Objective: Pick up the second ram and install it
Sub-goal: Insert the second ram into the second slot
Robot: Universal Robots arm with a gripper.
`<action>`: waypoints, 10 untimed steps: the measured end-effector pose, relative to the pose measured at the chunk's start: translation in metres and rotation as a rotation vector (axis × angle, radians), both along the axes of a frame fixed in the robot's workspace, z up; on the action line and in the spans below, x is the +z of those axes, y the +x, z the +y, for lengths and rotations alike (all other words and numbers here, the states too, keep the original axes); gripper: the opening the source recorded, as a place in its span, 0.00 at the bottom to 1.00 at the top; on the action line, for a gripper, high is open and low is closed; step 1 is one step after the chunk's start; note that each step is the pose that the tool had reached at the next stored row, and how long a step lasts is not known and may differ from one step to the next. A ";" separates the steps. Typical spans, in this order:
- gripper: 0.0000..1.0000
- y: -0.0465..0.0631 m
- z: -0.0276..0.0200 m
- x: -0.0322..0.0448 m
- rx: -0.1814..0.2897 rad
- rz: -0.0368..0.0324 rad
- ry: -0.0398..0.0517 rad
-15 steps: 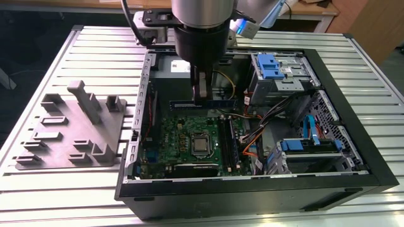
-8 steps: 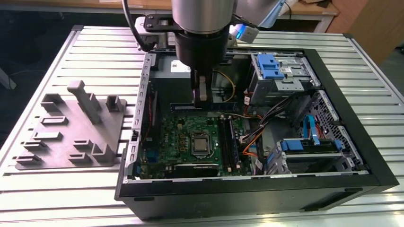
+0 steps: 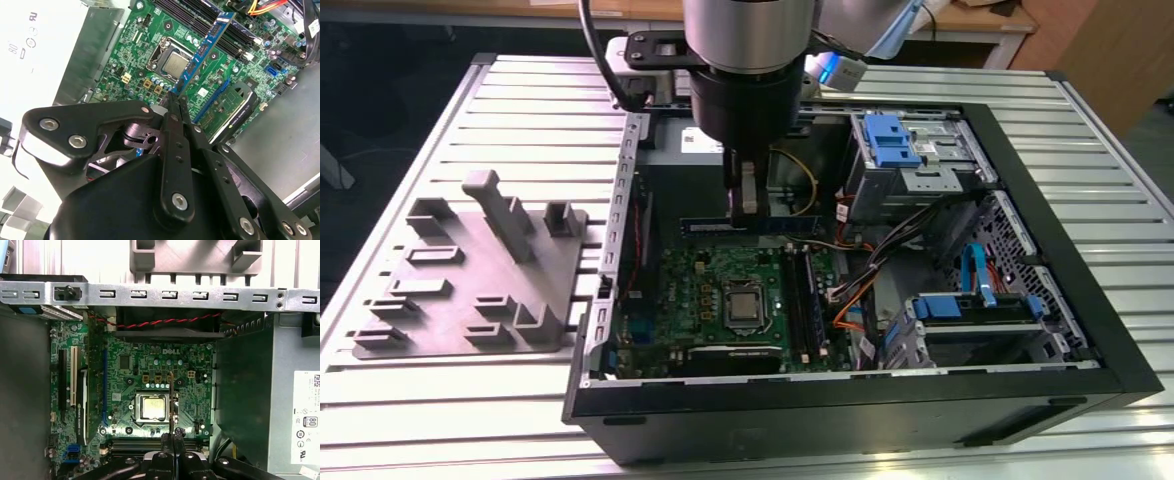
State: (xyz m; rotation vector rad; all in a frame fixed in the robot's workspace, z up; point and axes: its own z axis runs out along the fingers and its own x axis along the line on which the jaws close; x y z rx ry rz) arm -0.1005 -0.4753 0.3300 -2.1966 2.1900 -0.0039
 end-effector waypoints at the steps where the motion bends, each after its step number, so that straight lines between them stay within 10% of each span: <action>1: 0.12 0.000 0.0000 0.0000 0.000 0.0001 0.0001; 10: 0.12 0.000 0.0000 0.0000 -0.002 0.0001 0.0018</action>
